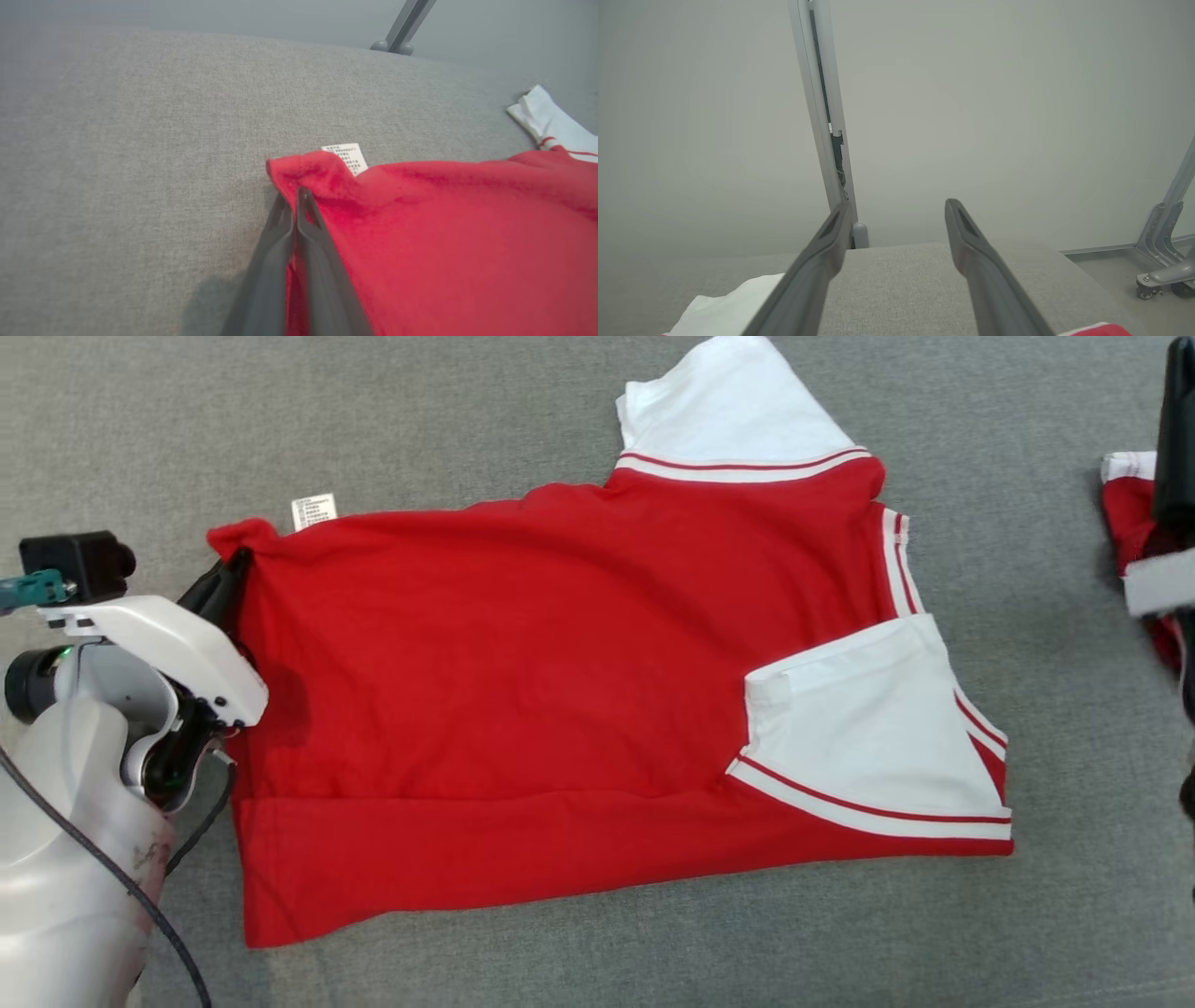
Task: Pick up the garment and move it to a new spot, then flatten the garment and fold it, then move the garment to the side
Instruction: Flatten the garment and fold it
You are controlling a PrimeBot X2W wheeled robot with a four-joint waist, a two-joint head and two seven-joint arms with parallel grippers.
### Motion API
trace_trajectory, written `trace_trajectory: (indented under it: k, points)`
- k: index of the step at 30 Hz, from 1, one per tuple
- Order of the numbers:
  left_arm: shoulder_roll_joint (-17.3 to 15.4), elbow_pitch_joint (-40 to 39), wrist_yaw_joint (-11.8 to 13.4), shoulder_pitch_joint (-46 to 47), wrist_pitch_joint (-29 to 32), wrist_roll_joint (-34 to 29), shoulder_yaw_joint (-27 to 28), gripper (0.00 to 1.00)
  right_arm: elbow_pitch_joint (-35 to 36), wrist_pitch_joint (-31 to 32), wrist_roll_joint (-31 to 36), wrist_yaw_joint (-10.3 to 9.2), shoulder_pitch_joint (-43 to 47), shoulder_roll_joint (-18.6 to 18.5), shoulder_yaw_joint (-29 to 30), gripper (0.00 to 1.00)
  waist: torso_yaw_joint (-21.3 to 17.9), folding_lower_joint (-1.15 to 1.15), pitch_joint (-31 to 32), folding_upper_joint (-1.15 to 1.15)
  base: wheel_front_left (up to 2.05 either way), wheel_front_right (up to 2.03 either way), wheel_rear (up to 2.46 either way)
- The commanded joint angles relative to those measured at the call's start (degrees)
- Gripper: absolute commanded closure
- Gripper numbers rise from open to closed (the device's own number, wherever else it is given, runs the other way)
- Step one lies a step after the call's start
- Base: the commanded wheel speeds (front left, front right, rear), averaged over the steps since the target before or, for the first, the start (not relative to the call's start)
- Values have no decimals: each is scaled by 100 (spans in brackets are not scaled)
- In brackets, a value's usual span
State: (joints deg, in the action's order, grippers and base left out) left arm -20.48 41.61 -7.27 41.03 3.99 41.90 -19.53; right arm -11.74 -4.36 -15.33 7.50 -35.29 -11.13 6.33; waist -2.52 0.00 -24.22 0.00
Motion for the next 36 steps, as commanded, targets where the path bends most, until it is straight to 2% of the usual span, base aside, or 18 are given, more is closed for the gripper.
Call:
trace_trajectory:
  k: [1, 7, 14, 27, 28, 30, 31, 36]
  points:
    - [32, -42, -36, 190, -27, 42, -93, 100, -278, 88, -35, -2, -332, -142, -76, 0, 214, 0, -133, 0, 0, 0, 0]
    - [300, -104, -24, 604, -112, 174, -605, 100, -1731, 389, -248, -2, -1567, -561, -750, 0, 778, 0, -422, 0, 0, 0, 0]
    - [561, -136, -24, 1130, -279, 302, -1232, 100, -3066, 777, -474, -2, -2715, -809, -1724, 0, 1372, 0, -846, 0, 0, 0, 0]
    - [614, 29, -24, 1590, -659, 725, -1987, 100, -4303, 1314, -946, -3, -3704, -957, -3053, 0, 1636, 0, -1171, 0, 0, 0, 0]
    - [599, 43, -24, 1612, -690, 775, -2035, 100, -4354, 1395, -1026, -3, -3737, -976, -3144, 51, 1640, 0, -1175, 0, 0, 0, 0]
    - [562, 65, -21, 1646, -768, 872, -2104, 100, -4377, 1425, -1178, -3, -3822, -1060, -3258, 74, 1642, 0, -1174, 0, 0, 0, 0]
    - [539, 79, -21, 1660, -800, 919, -2138, 100, -4387, 1414, -1256, -3, -3860, -1093, -3295, 100, 1637, 0, -1166, 0, 0, 0, 0]
    - [403, 141, -21, 1738, -979, 1131, -2222, 100, -4276, 1140, -1675, -2, -4002, -1100, -3390, 100, 1532, 0, -1071, 0, 0, 0, 0]
